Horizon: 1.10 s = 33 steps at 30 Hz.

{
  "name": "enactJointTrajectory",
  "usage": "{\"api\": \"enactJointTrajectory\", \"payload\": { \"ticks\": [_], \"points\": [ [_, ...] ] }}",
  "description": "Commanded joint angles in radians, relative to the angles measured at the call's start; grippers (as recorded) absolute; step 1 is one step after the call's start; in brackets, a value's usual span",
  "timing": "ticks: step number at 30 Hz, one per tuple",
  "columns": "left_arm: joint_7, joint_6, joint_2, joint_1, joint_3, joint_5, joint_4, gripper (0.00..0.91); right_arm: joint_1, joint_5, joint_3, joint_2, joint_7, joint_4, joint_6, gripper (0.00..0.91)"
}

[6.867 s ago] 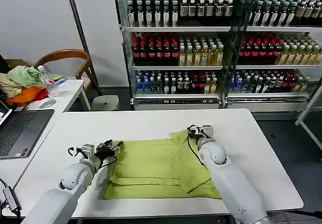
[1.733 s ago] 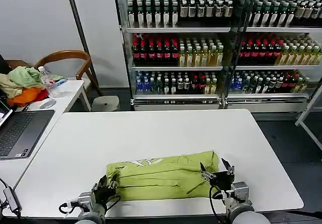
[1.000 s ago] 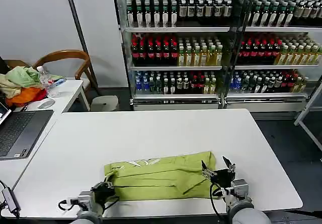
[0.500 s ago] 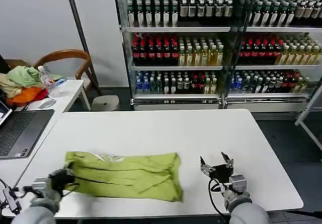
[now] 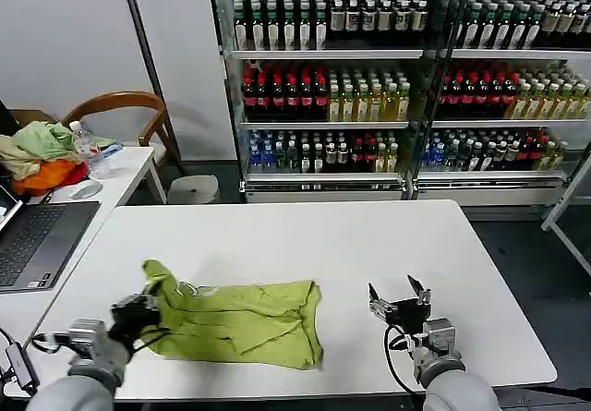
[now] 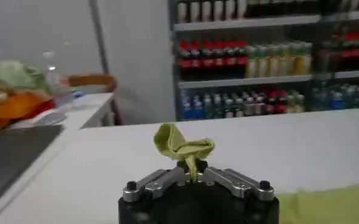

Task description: Fold and organize the clothes.

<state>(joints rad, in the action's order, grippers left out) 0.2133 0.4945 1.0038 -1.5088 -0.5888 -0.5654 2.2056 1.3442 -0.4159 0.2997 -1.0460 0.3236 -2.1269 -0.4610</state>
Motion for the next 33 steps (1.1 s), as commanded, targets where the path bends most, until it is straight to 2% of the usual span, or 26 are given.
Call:
{"api": "enactJointTrajectory", "payload": {
  "ticks": [1, 8, 17, 18, 19, 24, 26, 30, 33],
  "points": [
    [-0.072, -0.071, 0.061, 0.057, 0.346, 0.158, 0.033, 0.04, 0.016, 0.002, 0.03, 0.005, 0.002, -0.012, -0.005, 0.907],
    [-0.104, -0.084, 0.079, 0.137, 0.443, 0.163, -0.032, 0.04, 0.024, 0.015, 0.033, -0.008, 0.003, -0.013, -0.009, 0.907],
    [-0.115, -0.121, 0.086, 0.21, 0.47, 0.177, -0.141, 0.05, 0.024, 0.026, 0.028, -0.021, 0.004, -0.011, -0.011, 0.907],
    [-0.114, -0.122, 0.085, 0.213, 0.469, 0.18, -0.15, 0.171, 0.024, 0.027, 0.027, -0.022, 0.004, -0.011, -0.012, 0.907],
    [-0.103, -0.124, 0.086, 0.219, 0.47, 0.191, -0.158, 0.907, 0.024, 0.028, 0.026, -0.023, 0.004, -0.012, -0.012, 0.907],
    [-0.097, -0.212, 0.098, 0.233, 0.479, 0.165, -0.192, 0.907, 0.029, 0.032, 0.024, -0.026, 0.002, -0.019, -0.012, 0.907],
    [-0.105, -0.282, 0.103, 0.229, 0.485, 0.123, -0.172, 0.907, 0.026, 0.031, 0.025, -0.024, 0.002, -0.018, -0.012, 0.907],
    [-0.108, -0.322, 0.094, 0.214, 0.457, 0.09, -0.102, 0.907, 0.021, 0.031, 0.026, -0.023, 0.001, -0.017, -0.012, 0.907],
    [-0.103, -0.324, 0.055, 0.186, 0.368, 0.058, -0.064, 0.907, 0.02, 0.03, 0.026, -0.022, -0.001, -0.016, -0.011, 0.907]
  ]
}}
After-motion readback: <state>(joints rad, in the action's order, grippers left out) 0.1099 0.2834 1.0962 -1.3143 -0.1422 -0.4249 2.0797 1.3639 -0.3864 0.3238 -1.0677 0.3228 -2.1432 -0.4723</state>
